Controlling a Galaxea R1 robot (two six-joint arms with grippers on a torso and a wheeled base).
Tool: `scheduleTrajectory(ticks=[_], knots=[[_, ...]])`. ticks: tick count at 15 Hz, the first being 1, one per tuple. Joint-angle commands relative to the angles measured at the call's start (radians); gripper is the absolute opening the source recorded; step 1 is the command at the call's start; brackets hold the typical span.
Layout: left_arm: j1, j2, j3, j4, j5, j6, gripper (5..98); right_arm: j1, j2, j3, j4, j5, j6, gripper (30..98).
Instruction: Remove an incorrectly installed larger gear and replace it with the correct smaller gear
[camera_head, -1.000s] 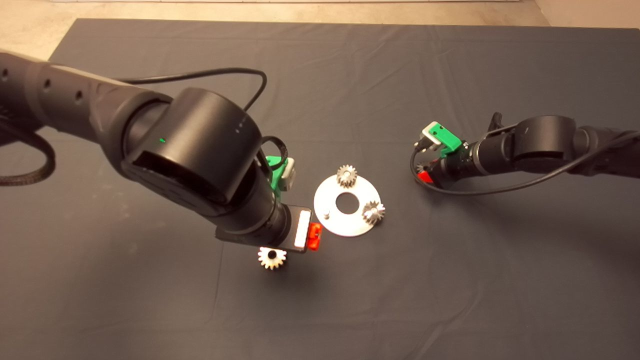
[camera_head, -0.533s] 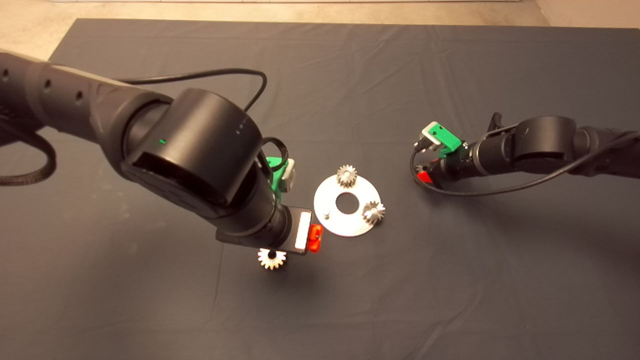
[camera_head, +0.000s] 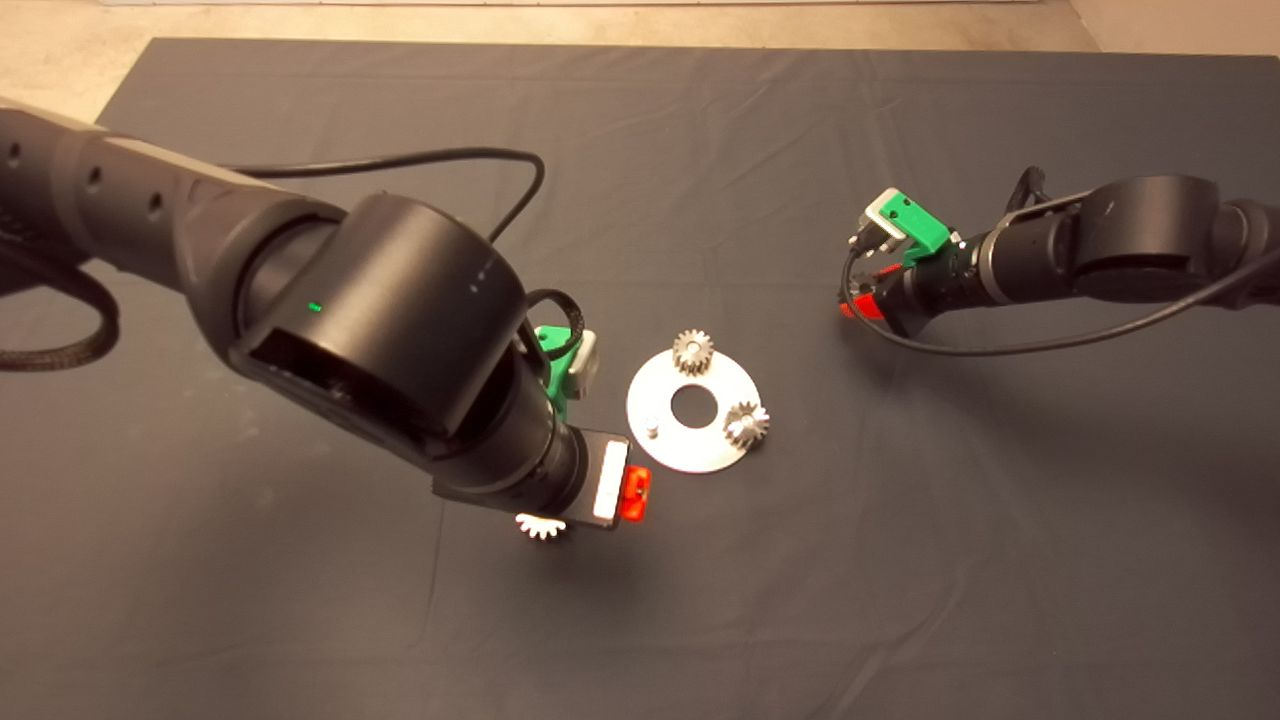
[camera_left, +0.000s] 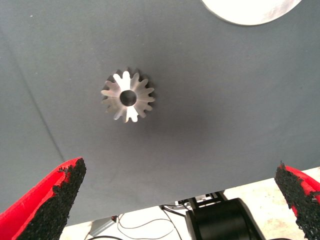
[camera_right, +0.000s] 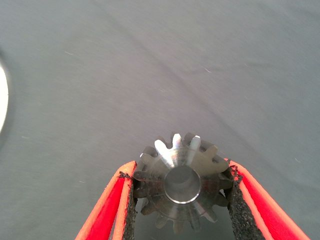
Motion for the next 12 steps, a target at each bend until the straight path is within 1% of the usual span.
scheduleTrajectory(ticks=[1,2,4,5,6,7,8,9,11,12], knots=[[-0.014,0.002,0.018,-0.014,0.131,-0.004,97.9,0.074,0.012,-0.003,0.273,0.123,-0.195,40.1],[-0.014,0.001,0.017,-0.013,0.131,-0.003,97.8,0.079,0.019,-0.003,0.292,0.13,-0.211,40.1],[-0.014,-0.002,0.018,-0.011,0.131,0.0,97.8,0.083,0.05,-0.011,0.346,0.131,-0.27,40.4],[-0.014,-0.004,0.02,-0.011,0.131,0.002,97.8,0.1,0.06,-0.022,0.383,0.131,-0.289,40.4],[-0.014,-0.005,0.023,-0.011,0.131,0.005,97.8,0.131,0.07,-0.034,0.436,0.131,-0.312,40.1],[-0.014,-0.007,0.024,-0.011,0.131,0.006,97.8,0.138,0.073,-0.037,0.452,0.131,-0.321,40.0],[-0.014,-0.011,0.032,-0.011,0.131,0.008,97.9,0.153,0.09,-0.046,0.519,0.133,-0.358,40.0],[-0.014,-0.027,0.04,-0.011,0.131,0.011,97.9,0.179,0.118,-0.054,0.567,0.132,-0.392,40.0],[-0.014,-0.068,0.074,-0.011,0.131,0.012,97.8,0.19,0.15,-0.054,0.604,0.13,-0.418,40.0],[-0.014,-0.107,0.102,-0.011,0.131,0.012,97.8,0.198,0.173,-0.054,0.63,0.13,-0.433,39.9]])
